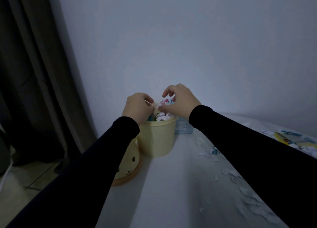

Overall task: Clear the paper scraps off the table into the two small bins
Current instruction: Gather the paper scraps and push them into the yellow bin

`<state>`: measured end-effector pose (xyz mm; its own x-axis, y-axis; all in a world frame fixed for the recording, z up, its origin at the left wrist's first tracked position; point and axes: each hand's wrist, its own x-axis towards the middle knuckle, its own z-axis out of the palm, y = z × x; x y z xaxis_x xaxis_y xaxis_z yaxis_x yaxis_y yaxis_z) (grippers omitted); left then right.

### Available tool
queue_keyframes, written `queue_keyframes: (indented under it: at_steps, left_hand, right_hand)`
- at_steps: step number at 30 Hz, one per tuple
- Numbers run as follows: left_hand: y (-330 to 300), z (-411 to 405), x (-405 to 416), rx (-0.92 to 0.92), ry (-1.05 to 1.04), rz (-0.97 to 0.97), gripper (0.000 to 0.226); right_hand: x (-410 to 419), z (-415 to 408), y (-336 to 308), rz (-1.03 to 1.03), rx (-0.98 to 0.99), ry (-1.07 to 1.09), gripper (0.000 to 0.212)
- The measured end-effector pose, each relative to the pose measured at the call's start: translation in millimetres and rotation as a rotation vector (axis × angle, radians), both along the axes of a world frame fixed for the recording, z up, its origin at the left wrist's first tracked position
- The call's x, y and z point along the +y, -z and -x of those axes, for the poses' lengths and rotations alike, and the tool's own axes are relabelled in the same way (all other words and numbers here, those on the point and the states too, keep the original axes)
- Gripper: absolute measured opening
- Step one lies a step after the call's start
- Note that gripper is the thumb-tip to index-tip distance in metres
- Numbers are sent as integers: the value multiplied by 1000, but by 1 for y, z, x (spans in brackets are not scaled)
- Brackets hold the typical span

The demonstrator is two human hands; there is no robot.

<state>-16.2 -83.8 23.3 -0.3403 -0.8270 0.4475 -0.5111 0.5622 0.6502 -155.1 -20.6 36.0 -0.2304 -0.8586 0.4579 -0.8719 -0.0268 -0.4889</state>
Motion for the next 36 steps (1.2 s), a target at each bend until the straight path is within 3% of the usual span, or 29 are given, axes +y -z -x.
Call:
queue_keyframes:
  at_steps: [6, 9, 11, 13, 15, 18, 25, 30, 33, 36]
  left_hand:
    - [-3, -2, 5, -262, 17, 78, 22]
    - [-16, -3, 9, -322, 68, 26, 27]
    - [-23, -4, 11, -371, 84, -12, 28]
    - [-25, -3, 12, -527, 56, -4, 32]
    - [-21, -1, 12, -656, 10, 39, 35]
    - [-11, 1, 5, -585, 30, -6, 35]
    - [-14, 0, 1, -544, 82, -25, 26]
    - [-14, 0, 0, -469, 78, 39, 36]
    - [-10, 2, 3, -520, 87, 11, 22]
    - [-9, 0, 12, -449, 67, 12, 28]
  right_hand:
    - [-2, 10, -2, -133, 112, 97, 23]
    - [-2, 10, -4, -156, 131, 107, 25]
    - [-1, 7, -6, -219, 201, 124, 39]
    - [-2, 4, -6, -271, 304, 137, 48]
    - [-3, 0, -6, -322, 341, 139, 38]
    - [-6, -7, -3, -390, 373, 138, 22]
    - [-10, -6, -7, -376, 329, 148, 22]
    - [-9, -1, -4, -395, 314, 173, 19]
    - [-5, -4, -1, -314, 247, 180, 18]
    - [7, -6, 2, -130, 96, 196, 19]
